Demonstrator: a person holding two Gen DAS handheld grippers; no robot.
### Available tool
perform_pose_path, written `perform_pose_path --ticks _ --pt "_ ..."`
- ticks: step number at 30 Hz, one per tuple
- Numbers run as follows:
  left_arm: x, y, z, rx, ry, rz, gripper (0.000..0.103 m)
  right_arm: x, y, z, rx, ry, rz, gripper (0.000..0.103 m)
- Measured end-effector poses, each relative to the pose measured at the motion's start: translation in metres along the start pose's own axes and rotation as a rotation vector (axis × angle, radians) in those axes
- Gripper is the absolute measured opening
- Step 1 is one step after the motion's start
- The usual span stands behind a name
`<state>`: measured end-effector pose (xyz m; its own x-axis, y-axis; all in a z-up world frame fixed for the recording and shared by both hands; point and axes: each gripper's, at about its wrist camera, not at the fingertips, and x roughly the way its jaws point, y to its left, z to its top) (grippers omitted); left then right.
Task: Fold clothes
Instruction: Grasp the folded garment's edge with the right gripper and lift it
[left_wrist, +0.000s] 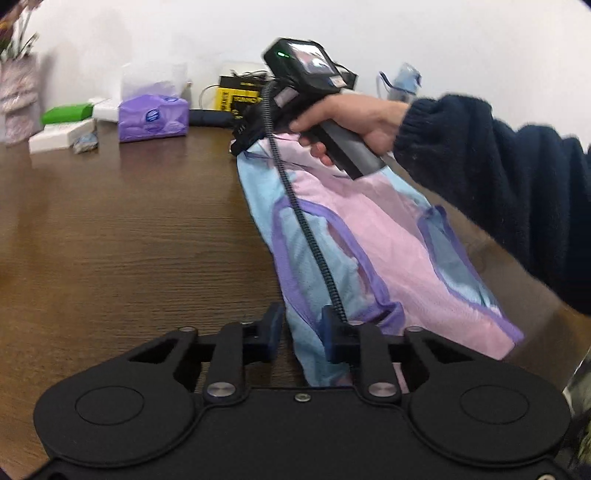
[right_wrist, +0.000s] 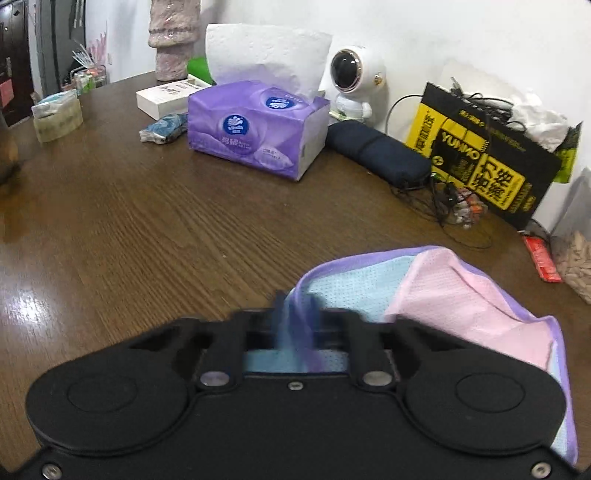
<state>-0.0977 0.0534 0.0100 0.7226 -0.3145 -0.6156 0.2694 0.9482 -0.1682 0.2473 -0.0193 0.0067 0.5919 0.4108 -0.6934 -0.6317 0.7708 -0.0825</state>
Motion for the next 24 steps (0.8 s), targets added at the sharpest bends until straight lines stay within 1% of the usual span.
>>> perform_pose_path --ticks 2,4,6,8,9,11,12,13,14,15,16,17,18,19,21,22,24 --pt "-0.003 0.001 0.003 -0.068 0.003 -0.048 0.002 -0.016 -0.006 0.002 0.018 -0.041 -0.011 0.005" --pt "-0.009 -0.001 0.008 -0.11 -0.021 -0.097 0.002 -0.035 -0.016 0.005 0.047 -0.091 -0.021 0.005" --pt "-0.015 -0.007 0.013 -0.122 -0.046 -0.16 0.002 -0.058 -0.033 0.004 0.09 -0.135 -0.027 0.005" --pt "-0.014 -0.028 0.017 -0.101 -0.066 -0.227 0.002 -0.075 -0.053 -0.001 0.135 -0.16 -0.032 0.005" --pt "-0.008 -0.036 0.015 -0.104 -0.069 -0.22 0.002 -0.076 -0.06 -0.006 0.15 -0.142 -0.028 0.005" --pt "0.005 -0.052 0.011 -0.109 -0.074 -0.205 0.003 -0.071 -0.081 -0.024 0.189 -0.033 -0.006 0.006" --pt "0.01 -0.056 0.01 -0.096 -0.049 -0.194 0.004 -0.069 -0.085 -0.031 0.197 -0.01 -0.022 0.011" --pt "0.013 -0.061 0.008 -0.083 -0.026 -0.185 0.006 -0.068 -0.09 -0.04 0.205 0.009 -0.047 0.02" --pt "0.011 -0.064 0.007 -0.066 -0.017 -0.184 0.007 -0.068 -0.095 -0.05 0.212 0.028 -0.071 0.024" --pt "0.008 -0.066 0.006 -0.051 -0.011 -0.185 0.013 -0.07 -0.099 -0.058 0.221 0.036 -0.086 0.028" --pt "0.003 -0.063 0.005 -0.052 -0.025 -0.203 0.023 -0.078 -0.103 -0.063 0.229 0.014 -0.081 0.035" --pt "-0.003 -0.058 0.006 -0.063 -0.039 -0.215 0.03 -0.085 -0.106 -0.067 0.234 -0.009 -0.076 0.038" --pt "-0.008 -0.05 0.007 -0.087 -0.055 -0.215 0.043 -0.091 -0.107 -0.065 0.231 -0.035 -0.068 0.045" --pt "-0.011 -0.043 0.009 -0.115 -0.071 -0.199 0.055 -0.097 -0.109 -0.063 0.227 -0.059 -0.062 0.054" --pt "-0.011 -0.026 0.012 -0.157 -0.1 -0.149 0.063 -0.102 -0.109 -0.052 0.211 -0.099 -0.058 0.063" --pt "-0.008 -0.021 0.013 -0.17 -0.101 -0.138 0.063 -0.102 -0.109 -0.046 0.199 -0.114 -0.057 0.063" --pt "0.003 -0.005 0.016 -0.239 -0.088 -0.099 0.063 -0.091 -0.11 -0.033 0.171 -0.103 -0.054 0.063"
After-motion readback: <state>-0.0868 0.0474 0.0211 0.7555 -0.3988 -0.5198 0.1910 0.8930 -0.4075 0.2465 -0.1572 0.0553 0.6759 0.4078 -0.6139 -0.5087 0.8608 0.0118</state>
